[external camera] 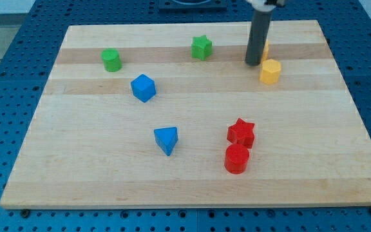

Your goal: Push the yellow hexagon towards the bottom right side of the yellow heart

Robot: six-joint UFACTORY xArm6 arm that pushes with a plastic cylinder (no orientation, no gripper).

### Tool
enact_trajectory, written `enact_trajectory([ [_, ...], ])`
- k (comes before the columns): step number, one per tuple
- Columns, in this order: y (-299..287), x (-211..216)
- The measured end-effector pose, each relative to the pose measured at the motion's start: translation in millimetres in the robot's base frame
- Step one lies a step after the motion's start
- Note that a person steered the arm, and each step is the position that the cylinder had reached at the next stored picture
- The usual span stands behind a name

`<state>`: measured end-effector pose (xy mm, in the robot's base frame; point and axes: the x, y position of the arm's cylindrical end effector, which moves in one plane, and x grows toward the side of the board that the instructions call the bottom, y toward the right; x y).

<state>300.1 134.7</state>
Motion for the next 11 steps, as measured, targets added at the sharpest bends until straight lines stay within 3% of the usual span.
enact_trajectory([
  [1,34.0,-36.3],
  [2,-6.9,-9.6],
  [3,-49.0,57.8],
  [4,-38.8,92.3],
  [6,78.6,36.3],
  [7,90.0,42.6],
  [9,200.0,-71.9],
  [11,99.4,-56.3],
])
